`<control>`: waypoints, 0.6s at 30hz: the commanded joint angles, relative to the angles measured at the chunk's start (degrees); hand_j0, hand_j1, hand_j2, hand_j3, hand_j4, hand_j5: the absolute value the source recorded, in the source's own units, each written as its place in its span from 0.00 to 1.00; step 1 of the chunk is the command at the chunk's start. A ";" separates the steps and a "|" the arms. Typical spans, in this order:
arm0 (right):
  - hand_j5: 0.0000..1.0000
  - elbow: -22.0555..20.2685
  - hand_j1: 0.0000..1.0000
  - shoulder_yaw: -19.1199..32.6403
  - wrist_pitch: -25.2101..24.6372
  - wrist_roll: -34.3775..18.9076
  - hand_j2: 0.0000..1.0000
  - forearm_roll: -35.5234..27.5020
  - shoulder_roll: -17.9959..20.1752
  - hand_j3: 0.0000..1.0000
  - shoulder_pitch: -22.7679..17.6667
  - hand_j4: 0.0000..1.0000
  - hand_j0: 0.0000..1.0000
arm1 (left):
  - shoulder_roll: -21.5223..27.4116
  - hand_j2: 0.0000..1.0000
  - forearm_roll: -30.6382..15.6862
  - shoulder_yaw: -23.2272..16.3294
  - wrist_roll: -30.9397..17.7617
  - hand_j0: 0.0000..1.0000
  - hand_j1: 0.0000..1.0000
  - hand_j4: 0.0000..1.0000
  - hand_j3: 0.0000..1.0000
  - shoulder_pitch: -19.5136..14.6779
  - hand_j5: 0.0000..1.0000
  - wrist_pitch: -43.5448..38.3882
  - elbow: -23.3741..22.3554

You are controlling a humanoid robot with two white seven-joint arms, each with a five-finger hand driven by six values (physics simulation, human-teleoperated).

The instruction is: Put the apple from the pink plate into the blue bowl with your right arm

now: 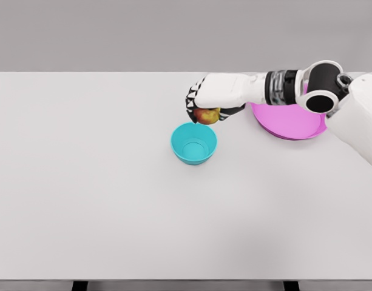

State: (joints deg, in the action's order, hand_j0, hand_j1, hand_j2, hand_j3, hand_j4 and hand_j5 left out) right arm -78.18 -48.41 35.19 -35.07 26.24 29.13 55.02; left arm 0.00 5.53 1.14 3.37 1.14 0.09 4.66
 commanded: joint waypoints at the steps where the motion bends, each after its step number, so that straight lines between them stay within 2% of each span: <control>1: 0.44 -1.63 0.44 -1.08 -0.19 0.07 0.44 -0.31 -0.03 0.44 -0.17 0.44 0.44 | 0.00 1.00 0.01 0.00 -0.03 1.00 1.00 1.00 1.00 0.00 1.00 0.00 0.00; 8: 0.44 -3.65 0.44 -4.68 -0.19 0.07 0.44 -0.31 -0.56 0.44 -0.53 0.44 0.44 | 0.00 1.00 0.01 0.00 -0.03 1.00 1.00 1.00 1.00 0.00 1.00 0.00 0.00; 15: 0.45 -3.21 0.45 -4.59 -0.19 0.07 0.45 -0.23 -0.47 0.45 -0.79 0.45 0.45 | 0.00 1.00 0.01 0.00 0.06 1.00 1.00 1.00 1.00 0.00 1.00 0.00 0.00; 16: 0.51 -3.21 0.51 -4.59 -0.19 0.07 0.51 -0.23 -0.47 0.51 -0.79 0.51 0.51 | 0.00 1.00 0.01 0.00 -0.03 1.00 1.00 1.00 1.00 0.00 1.00 0.00 0.00; 17: 0.79 -3.03 0.79 -4.50 -0.19 0.07 0.79 -0.23 -0.47 0.79 -0.70 0.79 0.79 | 0.00 1.00 0.01 0.00 0.06 1.00 1.00 1.00 1.00 0.00 1.00 0.00 0.00; 18: 1.00 -2.86 1.00 -4.42 -0.19 0.07 1.00 -0.23 -0.39 1.00 -0.79 1.00 1.00 | 0.00 1.00 0.01 0.00 0.06 1.00 1.00 1.00 1.00 0.00 1.00 0.00 0.00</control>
State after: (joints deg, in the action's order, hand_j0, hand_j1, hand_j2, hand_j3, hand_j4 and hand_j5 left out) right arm -81.25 -52.93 35.16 -35.03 26.27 28.65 54.23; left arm 0.00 5.53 1.14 3.39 1.14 0.09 4.66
